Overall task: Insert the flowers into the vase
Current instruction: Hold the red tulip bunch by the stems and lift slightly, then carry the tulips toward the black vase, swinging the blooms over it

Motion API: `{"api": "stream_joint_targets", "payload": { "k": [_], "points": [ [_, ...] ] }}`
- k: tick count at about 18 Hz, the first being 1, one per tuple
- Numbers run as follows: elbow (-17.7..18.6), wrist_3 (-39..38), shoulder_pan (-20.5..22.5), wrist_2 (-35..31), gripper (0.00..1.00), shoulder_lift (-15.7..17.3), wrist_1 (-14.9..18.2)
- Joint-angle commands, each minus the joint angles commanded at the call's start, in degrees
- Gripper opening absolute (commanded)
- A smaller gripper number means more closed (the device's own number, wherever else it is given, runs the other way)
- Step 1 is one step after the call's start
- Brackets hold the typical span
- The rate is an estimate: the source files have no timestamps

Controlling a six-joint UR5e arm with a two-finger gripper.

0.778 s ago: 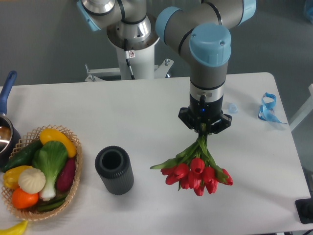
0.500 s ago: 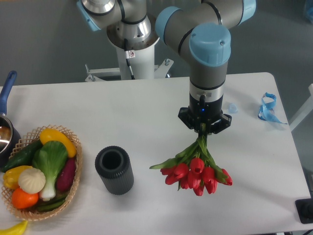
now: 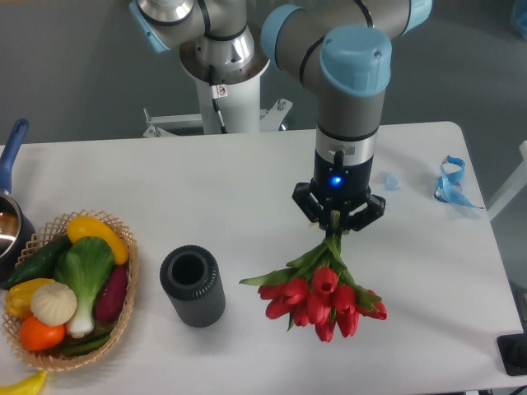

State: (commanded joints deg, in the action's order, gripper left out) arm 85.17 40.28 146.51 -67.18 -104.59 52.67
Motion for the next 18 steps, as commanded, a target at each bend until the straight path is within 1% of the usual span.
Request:
{"api": "stream_joint_targets", "payload": {
  "k": [2,3,9,11,13,15,16,18],
  "points": [
    [0.0,-4.31,-0.09,4.75,0.0,0.0,-5.45],
    [0.0,-5.9,-0.26,6.86,0.0,-0.09,-7.22],
    [-0.18,-7.14,-0.7,21.45,0.0,-0.88,-11.27],
    [-0.09,-7.14,-0.88,22.44,0.0,-1.32,-12.76],
    [0.09,-7.14,-1.93,24.19,0.0,-1.84,-15.83],
    [0.09,-7.14,-1.93,26.56,0.0,-2.98,-19.78],
    [-0.09,-7.14,-2.11,27.01,0.0,-3.34,-20.93],
    [-0.18,-7.14,-2.9,27.01,0.0,-3.43,-21.3]
  ]
}}
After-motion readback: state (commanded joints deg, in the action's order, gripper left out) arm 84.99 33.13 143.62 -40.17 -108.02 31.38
